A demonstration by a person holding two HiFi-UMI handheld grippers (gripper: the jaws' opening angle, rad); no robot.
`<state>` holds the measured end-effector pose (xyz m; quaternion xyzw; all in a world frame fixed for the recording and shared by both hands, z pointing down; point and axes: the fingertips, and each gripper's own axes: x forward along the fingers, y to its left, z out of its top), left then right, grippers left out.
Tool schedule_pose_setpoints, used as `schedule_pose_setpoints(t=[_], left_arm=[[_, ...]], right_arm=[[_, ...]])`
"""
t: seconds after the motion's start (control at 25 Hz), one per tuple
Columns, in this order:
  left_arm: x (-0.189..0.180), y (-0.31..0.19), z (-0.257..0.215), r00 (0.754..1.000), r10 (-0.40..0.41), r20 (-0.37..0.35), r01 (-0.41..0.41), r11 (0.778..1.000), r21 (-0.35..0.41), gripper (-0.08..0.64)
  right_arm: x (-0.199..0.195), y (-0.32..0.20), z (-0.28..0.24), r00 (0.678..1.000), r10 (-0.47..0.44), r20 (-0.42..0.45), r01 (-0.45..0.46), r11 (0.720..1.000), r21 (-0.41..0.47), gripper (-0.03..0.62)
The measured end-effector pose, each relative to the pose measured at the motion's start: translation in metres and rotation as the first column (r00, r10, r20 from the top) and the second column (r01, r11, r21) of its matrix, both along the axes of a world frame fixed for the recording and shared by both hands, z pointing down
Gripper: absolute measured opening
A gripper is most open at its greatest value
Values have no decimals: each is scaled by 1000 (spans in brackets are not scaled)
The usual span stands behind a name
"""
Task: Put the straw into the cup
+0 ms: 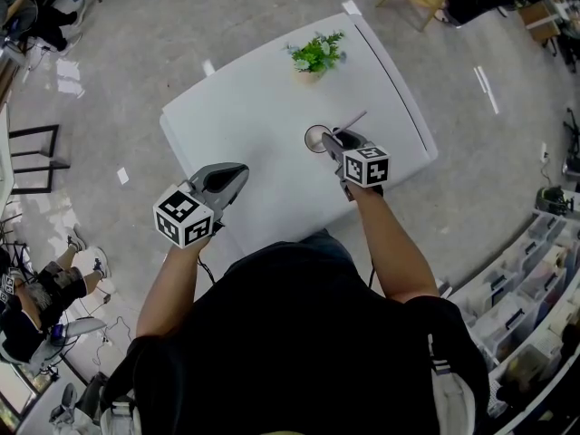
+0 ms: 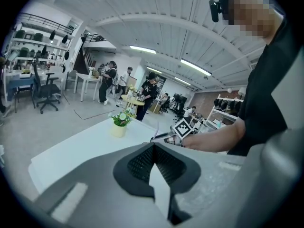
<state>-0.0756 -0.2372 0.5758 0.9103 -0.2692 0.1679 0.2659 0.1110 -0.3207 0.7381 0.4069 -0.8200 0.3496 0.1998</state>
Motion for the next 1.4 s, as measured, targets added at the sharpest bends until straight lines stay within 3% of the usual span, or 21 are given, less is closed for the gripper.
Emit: schedule_pose_setpoints(t=[0.56, 1.4], left_arm=[[3, 3, -6, 1000, 15, -15, -15, 1000, 8, 1], [-8, 16, -36, 999, 53, -13, -52, 996, 76, 1]], right_arm=[[20, 7, 12, 998, 59, -27, -60, 997, -45, 187], [22, 33, -20, 996, 86, -37, -87, 996, -16, 186]])
